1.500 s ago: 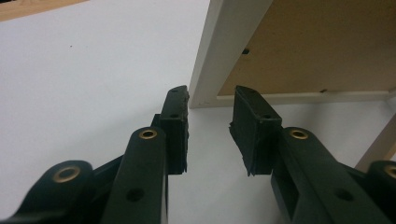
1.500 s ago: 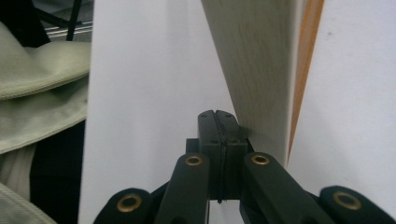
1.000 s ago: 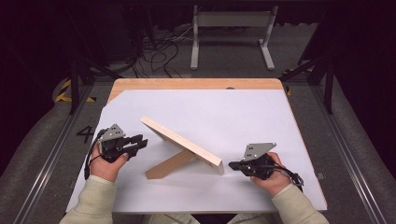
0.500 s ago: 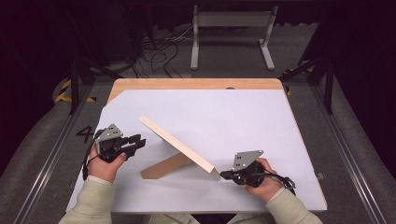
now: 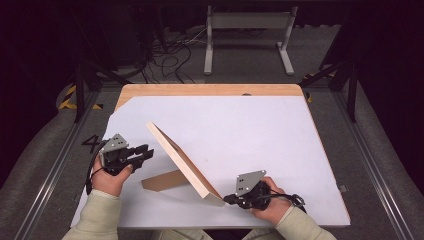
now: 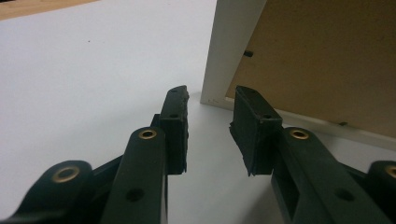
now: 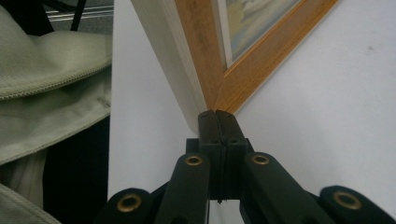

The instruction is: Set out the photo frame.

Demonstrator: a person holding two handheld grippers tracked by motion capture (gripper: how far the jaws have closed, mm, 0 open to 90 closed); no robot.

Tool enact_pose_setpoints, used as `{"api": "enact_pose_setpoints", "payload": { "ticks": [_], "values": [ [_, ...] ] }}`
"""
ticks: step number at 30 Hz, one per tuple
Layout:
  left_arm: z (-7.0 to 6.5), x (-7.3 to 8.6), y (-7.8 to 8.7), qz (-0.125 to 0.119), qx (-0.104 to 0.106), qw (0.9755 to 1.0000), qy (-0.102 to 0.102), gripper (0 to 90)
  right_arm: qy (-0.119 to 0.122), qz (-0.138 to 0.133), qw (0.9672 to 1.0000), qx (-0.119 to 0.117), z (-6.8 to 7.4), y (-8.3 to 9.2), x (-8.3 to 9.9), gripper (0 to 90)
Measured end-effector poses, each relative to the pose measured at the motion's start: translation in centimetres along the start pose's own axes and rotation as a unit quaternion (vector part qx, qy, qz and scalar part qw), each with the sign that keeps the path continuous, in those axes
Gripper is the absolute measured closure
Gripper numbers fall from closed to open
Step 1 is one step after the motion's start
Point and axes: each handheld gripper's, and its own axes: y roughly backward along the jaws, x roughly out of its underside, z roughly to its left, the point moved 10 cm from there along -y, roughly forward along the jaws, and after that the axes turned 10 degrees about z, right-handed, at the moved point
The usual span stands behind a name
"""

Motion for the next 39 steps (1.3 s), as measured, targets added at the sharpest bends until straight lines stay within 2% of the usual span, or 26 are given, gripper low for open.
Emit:
{"api": "enact_pose_setpoints", "payload": {
  "ticks": [8, 12, 16, 20, 26, 37, 39],
  "values": [
    [0.3, 0.6, 0.7, -0.003, -0.006, 0.9999, 0.01, 65.8, 0.032, 0.006, 0.9992, -0.024, 1.7, -1.3, -1.2, 90.0],
    [0.4, 0.7, 1.1, -0.007, -0.01, 0.9999, 0.012, 65.8, 0.036, 0.004, 0.9989, -0.03, 1.8, -1.3, -1.3, 90.0],
    [0.5, 0.9, 1.2, -0.005, -0.009, 0.9998, 0.018, 65.8, 0.055, 0.0, 0.9971, -0.052, 2.5, -0.5, -1.2, 90.0],
    [0.5, 1.0, 1.2, -0.004, -0.011, 0.9998, 0.017, 65.8, 0.077, 0.001, 0.9949, -0.066, 3.5, -0.9, -1.6, 90.0],
    [0.6, 1.0, 1.4, -0.008, -0.014, 0.9997, 0.019, 65.6, 0.072, -0.008, 0.9958, -0.056, 2.8, -1.7, -2.3, 90.0],
    [2.1, 0.9, 2.6, -0.035, -0.041, 0.9976, 0.043, 61.0, 0.022, -0.029, 0.9993, -0.002, -0.9, -3.5, -4.7, 90.0],
    [2.3, 1.0, 2.7, -0.035, -0.045, 0.9973, 0.047, 60.0, 0.007, -0.02, 0.9997, 0.008, -1.6, -3.8, -4.8, 90.0]
  ]
}}
